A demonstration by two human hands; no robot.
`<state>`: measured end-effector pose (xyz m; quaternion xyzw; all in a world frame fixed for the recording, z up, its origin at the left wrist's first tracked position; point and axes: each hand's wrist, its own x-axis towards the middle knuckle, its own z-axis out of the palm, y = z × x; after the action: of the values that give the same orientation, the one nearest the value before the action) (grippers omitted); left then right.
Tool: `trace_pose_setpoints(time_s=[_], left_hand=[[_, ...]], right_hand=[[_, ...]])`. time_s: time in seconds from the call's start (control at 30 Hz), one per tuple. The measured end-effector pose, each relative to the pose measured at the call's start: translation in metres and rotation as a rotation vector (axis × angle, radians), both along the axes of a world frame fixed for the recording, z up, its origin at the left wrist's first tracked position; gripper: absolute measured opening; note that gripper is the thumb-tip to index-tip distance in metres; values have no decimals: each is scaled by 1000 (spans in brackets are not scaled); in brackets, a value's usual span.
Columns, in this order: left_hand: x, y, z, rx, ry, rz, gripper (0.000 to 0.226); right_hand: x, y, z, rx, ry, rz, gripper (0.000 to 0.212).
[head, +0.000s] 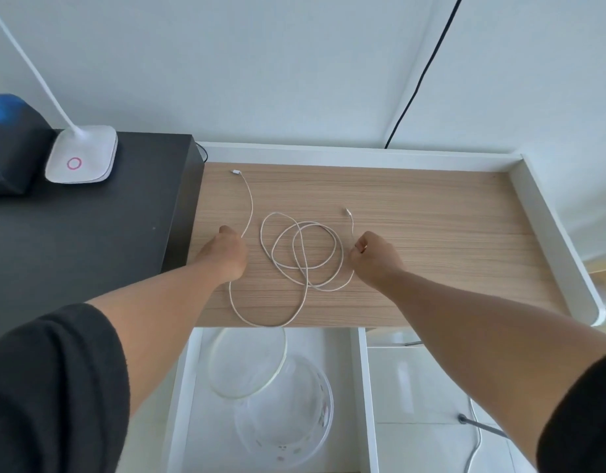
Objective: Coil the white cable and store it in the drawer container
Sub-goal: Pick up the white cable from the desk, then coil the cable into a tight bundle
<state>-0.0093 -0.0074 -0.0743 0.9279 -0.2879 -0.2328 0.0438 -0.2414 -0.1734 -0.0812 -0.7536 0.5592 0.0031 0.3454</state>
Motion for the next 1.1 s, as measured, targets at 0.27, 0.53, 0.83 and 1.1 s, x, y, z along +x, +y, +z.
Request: trace_pose_setpoints(time_s=[0.27,0.53,0.83,1.1], left_hand=[[-4,9,45,-429,522,133,21],[-20,13,143,-792,1085,326,30],[-41,10,245,-928,1148,286,44],[-88,-9,312,-966,800,-177,51]], right_hand=[[13,17,46,313,-592,-188,12],[26,39,119,389,-847,-331,9],[27,49,228,529,-1124,-284,25],[23,57,338,501,-1390,-107,25]])
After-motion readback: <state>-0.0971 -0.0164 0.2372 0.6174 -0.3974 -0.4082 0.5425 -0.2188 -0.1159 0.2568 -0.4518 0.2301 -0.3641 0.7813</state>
